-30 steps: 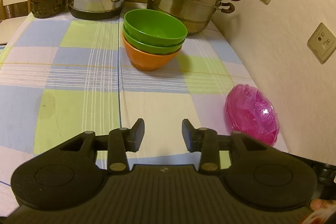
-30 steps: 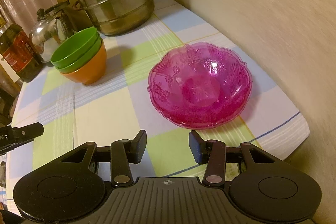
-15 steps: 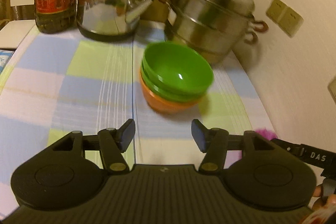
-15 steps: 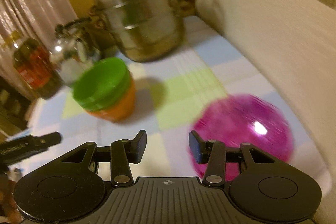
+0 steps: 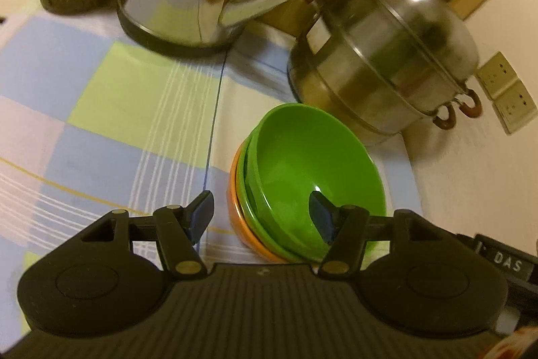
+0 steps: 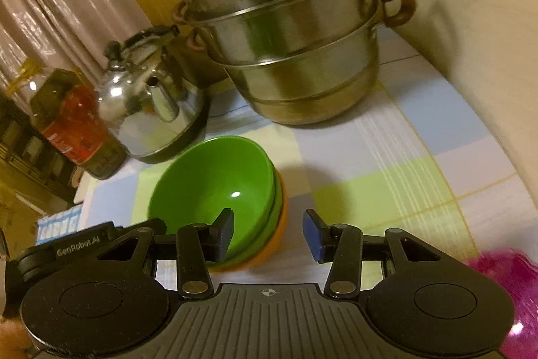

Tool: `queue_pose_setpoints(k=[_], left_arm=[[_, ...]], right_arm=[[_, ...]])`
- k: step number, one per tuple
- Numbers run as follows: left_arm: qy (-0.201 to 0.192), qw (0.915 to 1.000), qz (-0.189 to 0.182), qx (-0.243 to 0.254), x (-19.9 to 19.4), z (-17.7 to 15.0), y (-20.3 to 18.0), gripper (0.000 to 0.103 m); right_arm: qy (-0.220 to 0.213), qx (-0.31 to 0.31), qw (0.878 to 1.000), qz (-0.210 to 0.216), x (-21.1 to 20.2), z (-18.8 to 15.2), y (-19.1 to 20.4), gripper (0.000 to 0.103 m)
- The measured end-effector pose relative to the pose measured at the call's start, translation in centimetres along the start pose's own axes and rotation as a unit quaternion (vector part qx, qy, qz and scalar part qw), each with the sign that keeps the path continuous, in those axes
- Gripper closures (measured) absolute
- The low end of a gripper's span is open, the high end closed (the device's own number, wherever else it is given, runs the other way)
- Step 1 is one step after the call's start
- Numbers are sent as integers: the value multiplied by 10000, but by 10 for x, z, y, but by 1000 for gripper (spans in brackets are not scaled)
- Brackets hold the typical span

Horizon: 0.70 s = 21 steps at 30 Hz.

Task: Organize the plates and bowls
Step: 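Grasp the rim of the bowl stack with the left gripper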

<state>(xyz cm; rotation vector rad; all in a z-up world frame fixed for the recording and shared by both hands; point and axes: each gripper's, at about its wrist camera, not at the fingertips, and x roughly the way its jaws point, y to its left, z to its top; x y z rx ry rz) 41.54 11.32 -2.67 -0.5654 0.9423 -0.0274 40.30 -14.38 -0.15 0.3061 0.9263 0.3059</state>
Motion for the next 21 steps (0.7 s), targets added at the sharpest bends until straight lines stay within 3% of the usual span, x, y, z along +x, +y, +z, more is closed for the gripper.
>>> queue_pose_setpoints(k=[7,12,21], left_arm=[[166,9999,-8,-46,30,7,9,47],[281,9996,-67,-1,42,6,10,58],[353,9993,-93,37,49,6,9,67]], right_arm=[[412,138,9991,-14,54,15,-7,57],[669,190,9975,-82,82,13,-13,57],[811,298,9962,-46,100,6,-18,57]])
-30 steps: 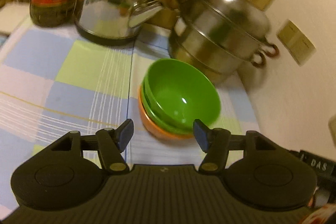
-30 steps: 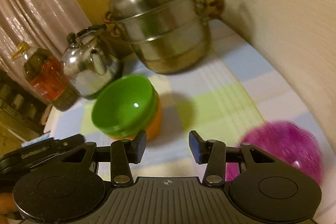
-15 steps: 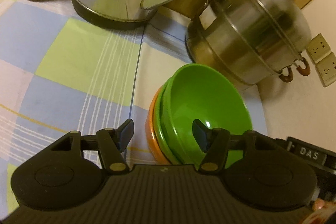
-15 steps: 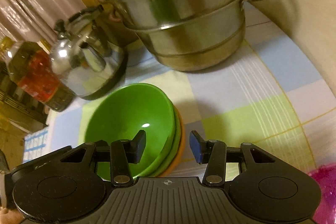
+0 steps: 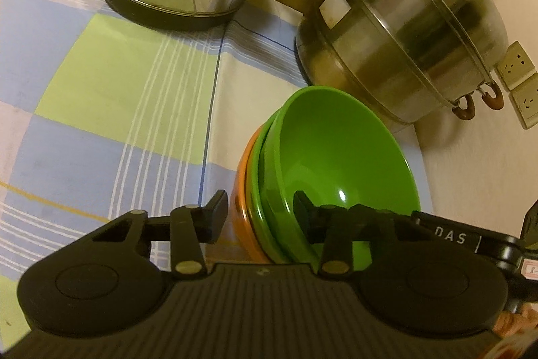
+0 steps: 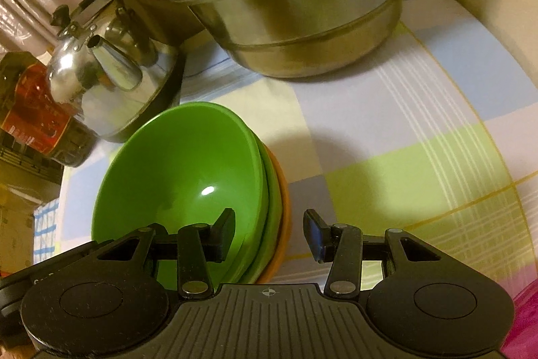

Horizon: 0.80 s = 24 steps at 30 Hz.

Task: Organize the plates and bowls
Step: 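Grasp the rim of the bowl stack with the left gripper, then carry the green-orange bowl stack with both grippers toward the pink plates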

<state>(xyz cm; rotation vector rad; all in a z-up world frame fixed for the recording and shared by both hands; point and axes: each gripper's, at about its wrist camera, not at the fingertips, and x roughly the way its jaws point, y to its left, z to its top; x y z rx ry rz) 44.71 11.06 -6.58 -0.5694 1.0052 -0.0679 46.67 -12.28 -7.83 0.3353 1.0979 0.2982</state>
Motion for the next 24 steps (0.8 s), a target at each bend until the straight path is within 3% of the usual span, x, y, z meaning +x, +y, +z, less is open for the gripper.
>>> queue_pose_setpoints(k=[4,6,9,17,24], left_arm=[[23,10000,28,87,1,1,-3,70],[36,9999,55,113,1,2,-3,71],[52,9999,67,110,1,2,-4,71],[90,9995,147,278,-3,-5,-7,72],[139,9989,190,410,-21,-31,-5,72]], right_arm=[[25,37,10000,-33,3,0,0,59],[44,45,10000,-36,5,0,1,70],[53,46,10000,-45,5,-1,1,73],[67,30,9999,-89,1,-7,1,75],[119,121,9998,-90,-15,-31,-5,75]])
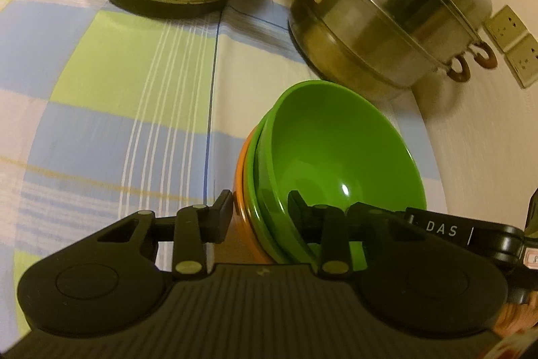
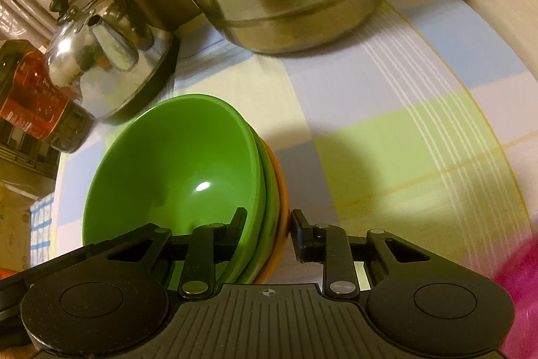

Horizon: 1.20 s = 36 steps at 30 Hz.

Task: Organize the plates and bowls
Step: 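Carry the green-orange bowl stack with both grippers toward the pink plates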

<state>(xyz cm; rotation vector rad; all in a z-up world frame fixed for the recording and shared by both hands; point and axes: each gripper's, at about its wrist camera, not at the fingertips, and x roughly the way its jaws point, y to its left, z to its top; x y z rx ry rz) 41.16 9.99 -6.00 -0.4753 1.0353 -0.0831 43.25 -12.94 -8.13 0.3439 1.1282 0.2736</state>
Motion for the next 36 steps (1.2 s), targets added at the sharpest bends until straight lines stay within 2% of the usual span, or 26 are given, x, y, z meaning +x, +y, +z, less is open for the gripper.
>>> queue_pose_setpoints(k=[16,26,36], left_arm=[[22,9998,-13,216,-72,-90,-9,72],[38,9990,-184,410,-106,-141,-26,73],[50,9963,-316,802,-130,-192,-54,73]], right_arm=[[3,309,9995,-13,-72,-97,-24,77],[-281,319,9989,-174,-127,-152,-32,77],[-538,544,9967,-261,-175,-204,-60,77]])
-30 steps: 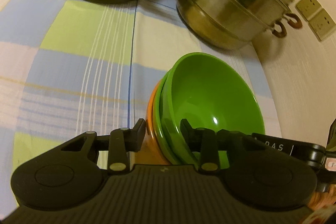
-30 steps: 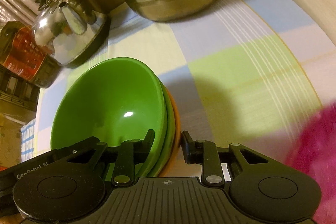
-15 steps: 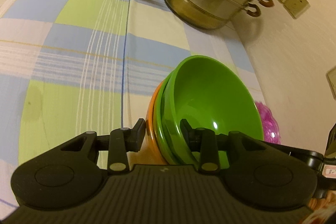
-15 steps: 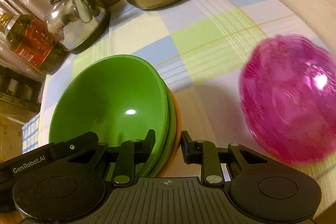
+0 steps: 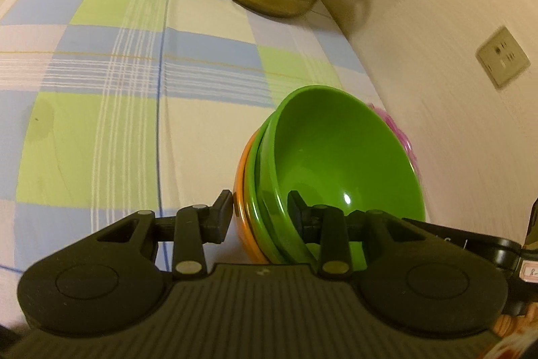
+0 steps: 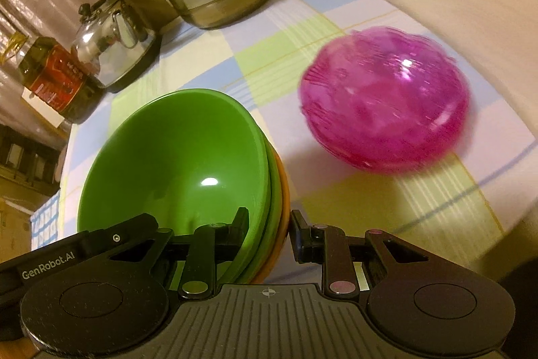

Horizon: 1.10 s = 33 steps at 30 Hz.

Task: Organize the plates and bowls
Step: 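Carry the green-orange bowl stack with both grippers toward the pink plates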

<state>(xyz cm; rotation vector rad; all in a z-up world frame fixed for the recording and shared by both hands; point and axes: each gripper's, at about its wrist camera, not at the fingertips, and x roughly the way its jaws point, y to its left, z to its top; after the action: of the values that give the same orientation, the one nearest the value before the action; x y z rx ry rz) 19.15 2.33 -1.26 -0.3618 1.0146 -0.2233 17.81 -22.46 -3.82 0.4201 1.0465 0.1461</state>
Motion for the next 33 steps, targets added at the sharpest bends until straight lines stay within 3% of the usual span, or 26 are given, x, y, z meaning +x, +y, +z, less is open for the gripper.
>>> queue_pose_setpoints(k=[16,33], left_arm=[[213,9992,-153,303,0,-54,-53,73],[233,9975,-349,574,2,-57,-93,72]], right_arm=[[-122,275,9994,-153,-46,-38,-64,77],[-413,467,9977,-247,-76,-36,-96,77]])
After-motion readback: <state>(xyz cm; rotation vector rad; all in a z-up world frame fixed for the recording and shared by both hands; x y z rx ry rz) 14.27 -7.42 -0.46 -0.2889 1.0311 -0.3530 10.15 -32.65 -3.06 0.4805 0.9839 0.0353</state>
